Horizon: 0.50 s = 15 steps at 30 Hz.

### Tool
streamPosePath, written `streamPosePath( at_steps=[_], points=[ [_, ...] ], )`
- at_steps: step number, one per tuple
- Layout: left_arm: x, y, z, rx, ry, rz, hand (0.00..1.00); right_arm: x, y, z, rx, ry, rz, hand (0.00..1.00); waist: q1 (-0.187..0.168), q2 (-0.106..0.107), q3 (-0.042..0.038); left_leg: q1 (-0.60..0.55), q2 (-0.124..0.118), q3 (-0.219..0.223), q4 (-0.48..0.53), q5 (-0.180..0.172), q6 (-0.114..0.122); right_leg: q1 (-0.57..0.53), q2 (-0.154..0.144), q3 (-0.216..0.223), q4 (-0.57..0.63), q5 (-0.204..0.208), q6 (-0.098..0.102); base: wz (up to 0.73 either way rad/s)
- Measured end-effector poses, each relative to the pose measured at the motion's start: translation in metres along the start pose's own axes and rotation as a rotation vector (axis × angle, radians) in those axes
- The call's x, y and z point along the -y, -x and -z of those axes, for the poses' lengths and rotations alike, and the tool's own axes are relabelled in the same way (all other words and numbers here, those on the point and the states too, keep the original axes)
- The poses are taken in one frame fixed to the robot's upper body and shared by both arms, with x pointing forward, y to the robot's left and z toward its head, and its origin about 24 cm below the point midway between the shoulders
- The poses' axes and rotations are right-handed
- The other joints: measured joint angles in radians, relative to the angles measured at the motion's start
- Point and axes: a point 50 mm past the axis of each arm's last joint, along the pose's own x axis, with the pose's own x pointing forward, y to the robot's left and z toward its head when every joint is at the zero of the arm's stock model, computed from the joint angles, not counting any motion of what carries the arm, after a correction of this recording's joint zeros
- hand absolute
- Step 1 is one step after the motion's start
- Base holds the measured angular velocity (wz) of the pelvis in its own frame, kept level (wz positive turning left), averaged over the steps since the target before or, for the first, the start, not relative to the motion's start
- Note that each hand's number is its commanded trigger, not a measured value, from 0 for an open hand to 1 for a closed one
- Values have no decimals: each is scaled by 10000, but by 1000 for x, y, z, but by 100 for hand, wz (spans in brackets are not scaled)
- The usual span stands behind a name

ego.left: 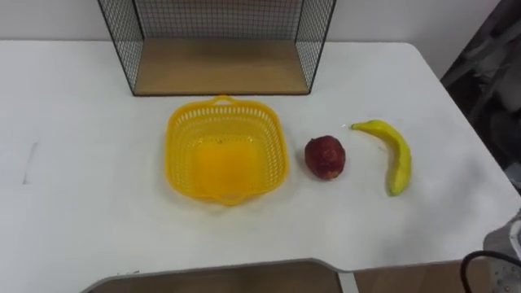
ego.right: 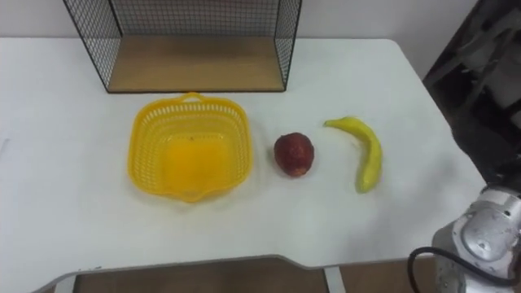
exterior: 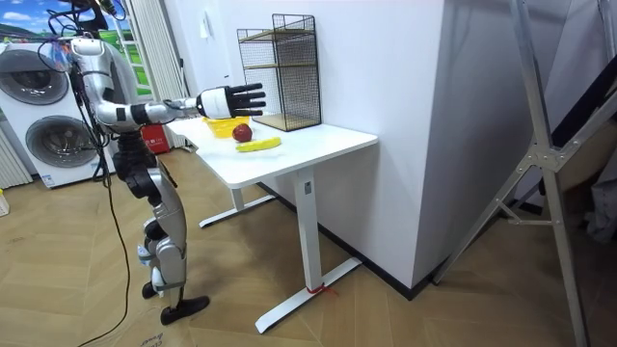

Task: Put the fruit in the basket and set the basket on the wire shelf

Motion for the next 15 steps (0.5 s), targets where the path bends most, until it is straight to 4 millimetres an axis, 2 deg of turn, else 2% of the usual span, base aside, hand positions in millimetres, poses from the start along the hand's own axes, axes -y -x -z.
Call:
streamPosePath(
  at_steps=[5,8,15],
  points=[
    [1,0,4,-119,-148,108,0,-33,8,1,153,379,-2334,0,118,30,2,-20,15,-114,-6,6,9,48,-1,-128,-3,7,-11,8],
    [2,1,4,-103,-288,248,0,-45,11,2,109,403,-3388,0,271,24,3,11,41,-119,-3,6,9,178,6,-202,-58,22,-27,8],
    [4,1,7,-228,-290,360,0,-57,15,11,-233,703,-4777,0,489,-10,-17,30,65,-258,5,19,27,313,11,-352,-172,79,-51,7]
  ],
)
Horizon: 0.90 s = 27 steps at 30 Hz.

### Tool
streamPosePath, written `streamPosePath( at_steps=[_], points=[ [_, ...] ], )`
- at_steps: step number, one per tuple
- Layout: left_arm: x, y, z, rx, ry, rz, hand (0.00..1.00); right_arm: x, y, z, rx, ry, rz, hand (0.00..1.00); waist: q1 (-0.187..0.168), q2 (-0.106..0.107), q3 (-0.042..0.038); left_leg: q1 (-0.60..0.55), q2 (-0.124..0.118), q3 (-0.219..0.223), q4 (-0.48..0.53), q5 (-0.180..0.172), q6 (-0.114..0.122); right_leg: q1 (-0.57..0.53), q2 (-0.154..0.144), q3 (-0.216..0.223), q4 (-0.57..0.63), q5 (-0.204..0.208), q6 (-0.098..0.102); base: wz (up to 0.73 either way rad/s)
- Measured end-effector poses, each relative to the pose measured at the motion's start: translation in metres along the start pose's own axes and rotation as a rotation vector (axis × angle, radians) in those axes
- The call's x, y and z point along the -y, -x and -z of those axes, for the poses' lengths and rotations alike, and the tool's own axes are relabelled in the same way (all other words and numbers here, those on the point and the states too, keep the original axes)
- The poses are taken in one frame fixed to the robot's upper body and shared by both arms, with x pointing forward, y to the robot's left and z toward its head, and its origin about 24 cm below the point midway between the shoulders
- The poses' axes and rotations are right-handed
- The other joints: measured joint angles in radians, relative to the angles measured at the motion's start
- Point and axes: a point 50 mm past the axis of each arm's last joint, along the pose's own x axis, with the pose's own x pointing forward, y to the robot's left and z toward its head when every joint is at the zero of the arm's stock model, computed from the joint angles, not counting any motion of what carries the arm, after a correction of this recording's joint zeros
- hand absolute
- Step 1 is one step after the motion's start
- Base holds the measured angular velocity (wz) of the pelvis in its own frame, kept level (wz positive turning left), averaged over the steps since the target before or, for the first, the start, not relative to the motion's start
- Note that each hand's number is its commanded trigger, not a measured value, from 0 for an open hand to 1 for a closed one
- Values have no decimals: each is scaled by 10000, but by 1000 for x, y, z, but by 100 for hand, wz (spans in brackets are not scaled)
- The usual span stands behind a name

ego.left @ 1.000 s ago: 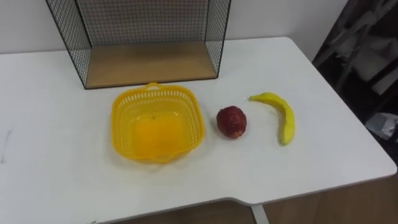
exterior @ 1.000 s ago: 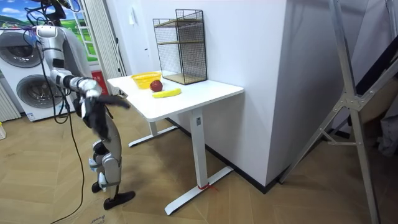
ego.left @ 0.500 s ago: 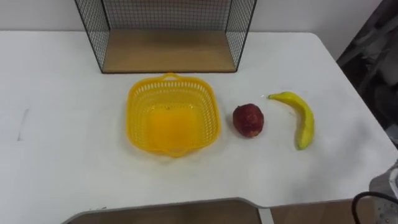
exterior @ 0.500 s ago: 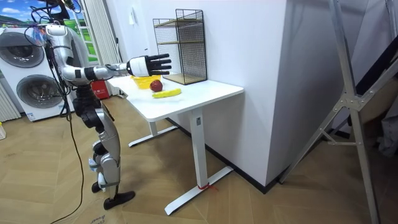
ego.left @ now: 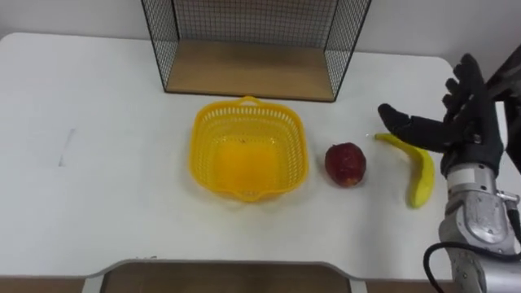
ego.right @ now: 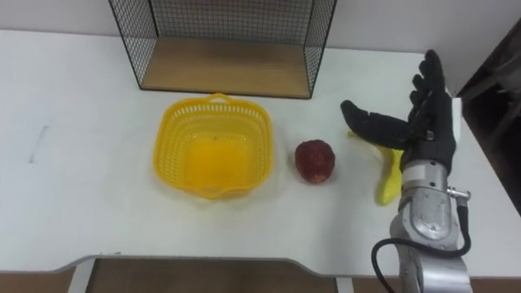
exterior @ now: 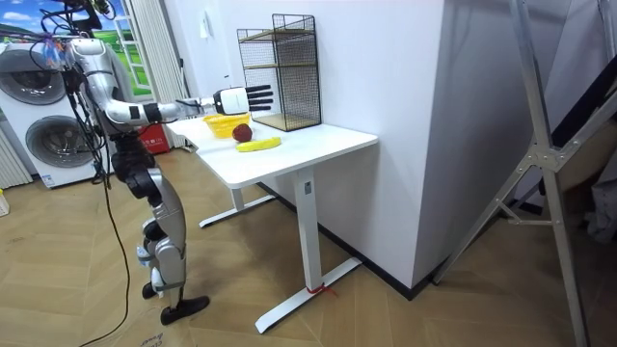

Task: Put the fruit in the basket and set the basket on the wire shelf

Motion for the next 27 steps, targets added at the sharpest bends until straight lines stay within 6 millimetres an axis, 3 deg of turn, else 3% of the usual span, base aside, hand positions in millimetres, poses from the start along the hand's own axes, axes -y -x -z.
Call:
streamPosePath(
  at_steps=[5,16,23,27],
  points=[
    [0,0,0,-21,20,15,0,-2,-1,6,-233,171,-493,0,126,-83,-36,-2,8,-26,19,8,9,32,-1,-27,2,31,-11,0],
    [0,0,1,-43,0,21,0,-7,0,12,-516,323,-1242,0,99,-158,-2,139,2,-28,20,15,19,190,-7,-20,-14,48,-12,0],
    [1,0,1,-52,-42,153,0,-13,4,33,-1402,681,-1963,0,128,-298,-66,163,1,-33,34,15,19,242,1,-14,-88,51,-9,0],
    [2,0,2,-110,-71,247,0,-16,8,41,-1758,980,-2341,0,114,-286,-58,164,4,-43,35,15,19,274,2,-25,-121,54,-4,0]
  ],
)
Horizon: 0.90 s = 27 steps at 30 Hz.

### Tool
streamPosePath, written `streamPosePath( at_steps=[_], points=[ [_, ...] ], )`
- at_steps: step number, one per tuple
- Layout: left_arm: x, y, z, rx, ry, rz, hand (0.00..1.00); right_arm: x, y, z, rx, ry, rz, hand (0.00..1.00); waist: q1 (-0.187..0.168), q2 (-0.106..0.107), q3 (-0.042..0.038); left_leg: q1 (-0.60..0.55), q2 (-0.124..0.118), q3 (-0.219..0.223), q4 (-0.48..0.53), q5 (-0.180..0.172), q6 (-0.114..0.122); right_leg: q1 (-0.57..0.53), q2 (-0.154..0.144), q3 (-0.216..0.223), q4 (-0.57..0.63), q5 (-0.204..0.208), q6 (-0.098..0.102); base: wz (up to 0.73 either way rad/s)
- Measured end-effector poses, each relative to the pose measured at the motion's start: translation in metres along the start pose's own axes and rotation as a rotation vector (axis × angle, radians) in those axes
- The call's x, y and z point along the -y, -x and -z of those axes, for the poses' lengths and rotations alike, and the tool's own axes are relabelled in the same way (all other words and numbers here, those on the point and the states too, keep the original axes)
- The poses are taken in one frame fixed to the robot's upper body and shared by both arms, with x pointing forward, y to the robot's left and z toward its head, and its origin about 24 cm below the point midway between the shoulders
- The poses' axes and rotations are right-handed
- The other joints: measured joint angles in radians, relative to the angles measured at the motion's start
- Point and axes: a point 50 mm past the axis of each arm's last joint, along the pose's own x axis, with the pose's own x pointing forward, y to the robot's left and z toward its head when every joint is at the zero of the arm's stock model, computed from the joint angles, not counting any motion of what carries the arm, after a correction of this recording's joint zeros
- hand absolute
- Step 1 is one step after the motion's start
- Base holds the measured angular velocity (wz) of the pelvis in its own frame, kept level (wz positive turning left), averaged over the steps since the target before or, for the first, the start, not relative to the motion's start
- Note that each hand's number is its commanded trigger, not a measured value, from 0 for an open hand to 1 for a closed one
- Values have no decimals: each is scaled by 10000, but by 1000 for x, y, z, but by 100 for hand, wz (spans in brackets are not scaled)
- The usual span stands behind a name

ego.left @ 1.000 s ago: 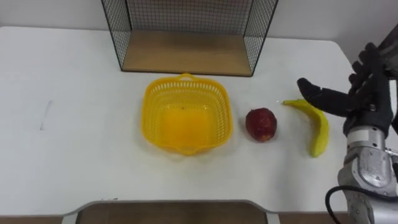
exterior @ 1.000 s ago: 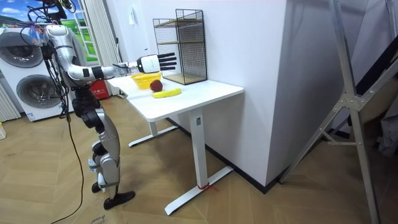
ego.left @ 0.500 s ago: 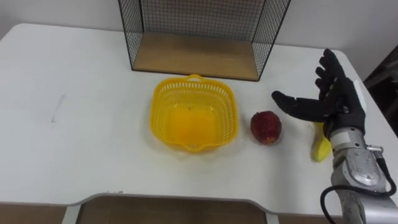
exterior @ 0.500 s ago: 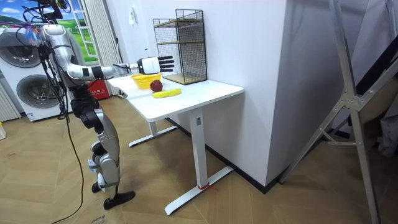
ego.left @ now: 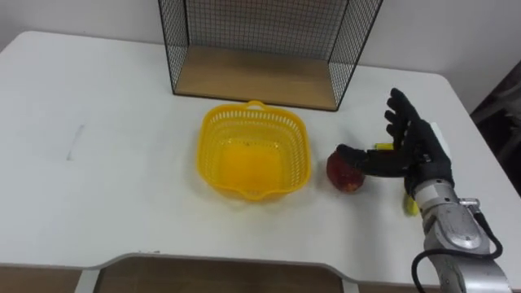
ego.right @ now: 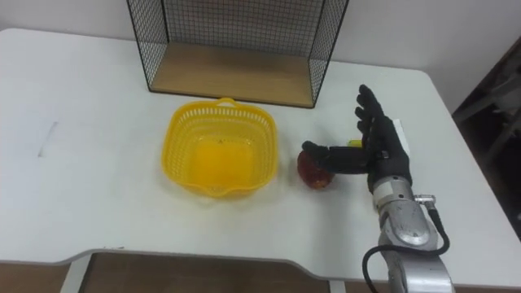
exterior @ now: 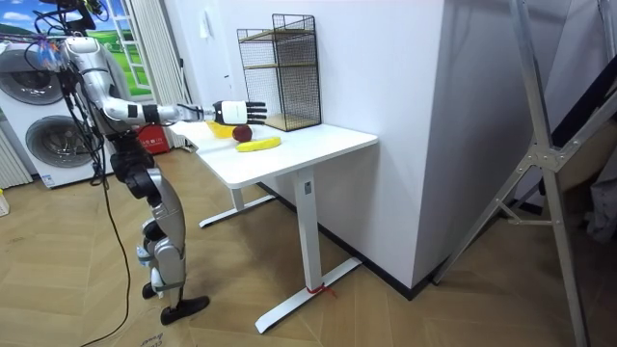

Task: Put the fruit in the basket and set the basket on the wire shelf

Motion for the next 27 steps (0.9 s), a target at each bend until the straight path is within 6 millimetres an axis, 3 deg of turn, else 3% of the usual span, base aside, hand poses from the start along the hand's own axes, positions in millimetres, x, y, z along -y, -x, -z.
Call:
streamPosePath(
  at_steps=[8,19,27],
  points=[
    [1,0,0,-86,-51,239,0,-5,0,0,-28,381,-613,0,-3,117,53,-44,-1,-47,28,0,0,4,-12,-64,-14,0,0,0],
    [3,0,-1,-80,-72,433,0,-15,1,10,-462,743,-1466,0,9,318,-30,-61,-3,-205,46,0,0,71,-29,-207,-37,0,0,4],
    [3,0,-1,-72,-77,438,0,-13,3,25,-1173,1546,-1498,0,12,292,-38,-79,-8,-209,43,0,0,54,-41,-242,-84,0,-1,0]
  ],
)
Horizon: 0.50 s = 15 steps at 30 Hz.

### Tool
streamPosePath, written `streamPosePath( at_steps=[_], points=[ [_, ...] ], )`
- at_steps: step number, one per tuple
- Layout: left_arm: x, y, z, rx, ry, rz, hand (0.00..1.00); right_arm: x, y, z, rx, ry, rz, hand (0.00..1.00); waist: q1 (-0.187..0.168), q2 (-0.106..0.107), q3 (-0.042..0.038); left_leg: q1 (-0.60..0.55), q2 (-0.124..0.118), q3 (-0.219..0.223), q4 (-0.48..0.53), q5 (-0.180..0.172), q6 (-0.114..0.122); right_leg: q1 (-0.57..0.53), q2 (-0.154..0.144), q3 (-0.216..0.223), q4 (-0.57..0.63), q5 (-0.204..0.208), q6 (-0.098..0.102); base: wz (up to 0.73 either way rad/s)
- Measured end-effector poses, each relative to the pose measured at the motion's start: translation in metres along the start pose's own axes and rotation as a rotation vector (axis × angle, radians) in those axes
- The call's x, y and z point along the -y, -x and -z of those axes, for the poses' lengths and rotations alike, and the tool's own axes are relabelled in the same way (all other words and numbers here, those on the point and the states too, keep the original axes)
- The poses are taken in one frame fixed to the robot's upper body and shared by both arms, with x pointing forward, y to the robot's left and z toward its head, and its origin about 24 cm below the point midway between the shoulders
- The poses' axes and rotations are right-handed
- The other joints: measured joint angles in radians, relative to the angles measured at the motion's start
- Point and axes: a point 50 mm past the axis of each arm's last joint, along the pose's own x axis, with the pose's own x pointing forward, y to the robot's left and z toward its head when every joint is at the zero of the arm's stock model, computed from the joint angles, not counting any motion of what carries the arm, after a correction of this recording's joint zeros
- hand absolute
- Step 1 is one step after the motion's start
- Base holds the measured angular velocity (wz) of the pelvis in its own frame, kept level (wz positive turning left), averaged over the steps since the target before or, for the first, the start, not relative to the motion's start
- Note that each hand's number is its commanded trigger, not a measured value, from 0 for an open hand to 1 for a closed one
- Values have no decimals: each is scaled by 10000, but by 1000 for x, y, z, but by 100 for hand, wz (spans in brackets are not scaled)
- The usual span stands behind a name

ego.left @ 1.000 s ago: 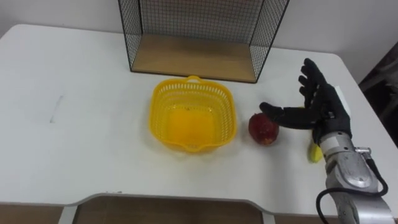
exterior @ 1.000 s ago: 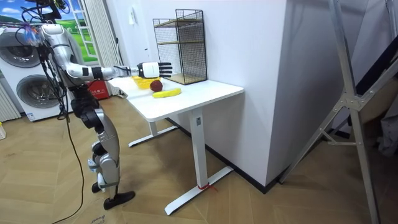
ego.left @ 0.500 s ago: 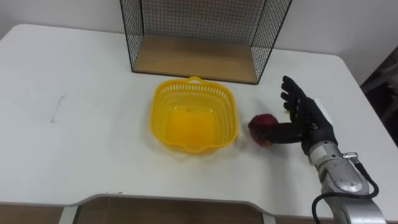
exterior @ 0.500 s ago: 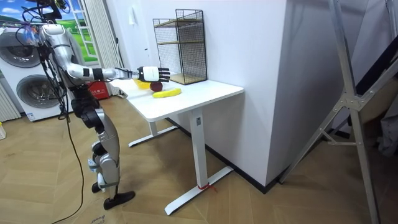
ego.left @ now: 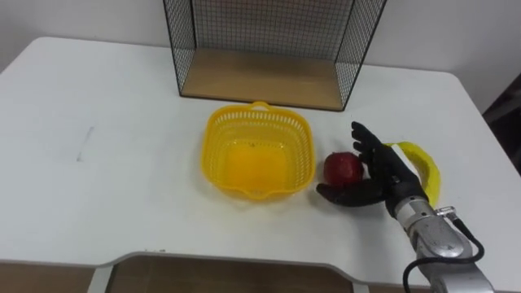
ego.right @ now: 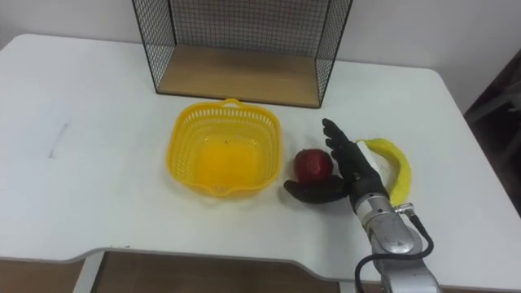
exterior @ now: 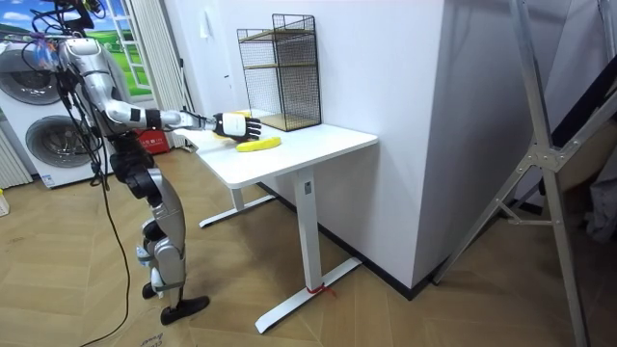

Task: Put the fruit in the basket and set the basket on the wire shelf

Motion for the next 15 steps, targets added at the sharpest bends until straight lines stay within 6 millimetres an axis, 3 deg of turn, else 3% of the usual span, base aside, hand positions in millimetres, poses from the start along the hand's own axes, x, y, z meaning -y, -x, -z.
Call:
streamPosePath(
  at_steps=[15],
  points=[
    [1,0,1,-62,3,240,0,0,0,3,-179,677,-13,0,2,-136,37,2,-2,-5,-19,0,0,67,10,-19,-115,12,9,0]
  ],
)
